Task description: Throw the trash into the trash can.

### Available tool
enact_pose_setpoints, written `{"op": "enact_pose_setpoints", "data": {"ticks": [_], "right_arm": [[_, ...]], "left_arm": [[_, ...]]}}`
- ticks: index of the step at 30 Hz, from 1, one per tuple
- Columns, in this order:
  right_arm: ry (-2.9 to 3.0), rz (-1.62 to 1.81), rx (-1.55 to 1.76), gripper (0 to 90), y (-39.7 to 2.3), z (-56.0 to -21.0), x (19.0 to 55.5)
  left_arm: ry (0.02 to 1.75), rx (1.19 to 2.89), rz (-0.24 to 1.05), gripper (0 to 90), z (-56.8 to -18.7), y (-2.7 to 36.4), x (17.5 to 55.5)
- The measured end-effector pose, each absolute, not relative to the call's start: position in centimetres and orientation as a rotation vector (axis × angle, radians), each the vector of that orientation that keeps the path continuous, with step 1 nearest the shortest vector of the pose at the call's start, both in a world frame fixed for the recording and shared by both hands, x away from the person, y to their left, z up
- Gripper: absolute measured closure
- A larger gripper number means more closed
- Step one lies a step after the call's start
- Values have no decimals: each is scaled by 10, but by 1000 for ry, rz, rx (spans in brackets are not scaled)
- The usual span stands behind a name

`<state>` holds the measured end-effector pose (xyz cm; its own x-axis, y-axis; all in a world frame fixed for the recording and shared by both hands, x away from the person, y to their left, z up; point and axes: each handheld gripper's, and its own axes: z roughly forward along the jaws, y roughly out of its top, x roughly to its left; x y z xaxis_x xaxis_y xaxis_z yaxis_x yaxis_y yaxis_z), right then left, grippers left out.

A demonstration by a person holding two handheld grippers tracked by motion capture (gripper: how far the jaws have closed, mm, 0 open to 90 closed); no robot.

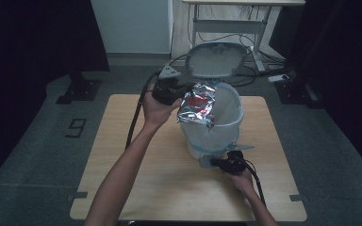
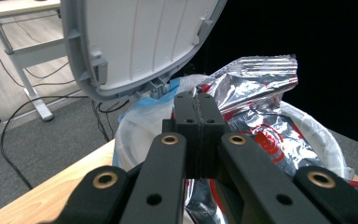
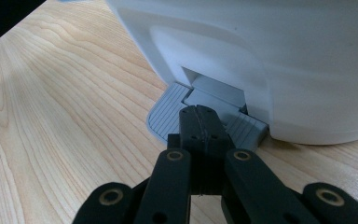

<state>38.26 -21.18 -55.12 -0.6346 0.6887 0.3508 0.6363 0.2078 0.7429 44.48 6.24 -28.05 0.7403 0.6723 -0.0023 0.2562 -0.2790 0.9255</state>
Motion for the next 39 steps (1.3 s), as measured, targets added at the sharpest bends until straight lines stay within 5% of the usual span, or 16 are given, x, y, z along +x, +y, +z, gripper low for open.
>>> {"op": "enact_pose_setpoints", "data": {"ticks": [24, 31, 39], "right_arm": [[2397, 1425, 1315, 900, -212, -551, 382], [2396, 1427, 1314, 900, -212, -551, 382], [2395, 1419, 1312, 900, -211, -551, 382]], "left_arm": [[716, 1849, 448, 890, -286, 32, 466], [699, 1837, 498, 668, -285, 33, 462], [701, 1845, 508, 636, -288, 47, 452]]}}
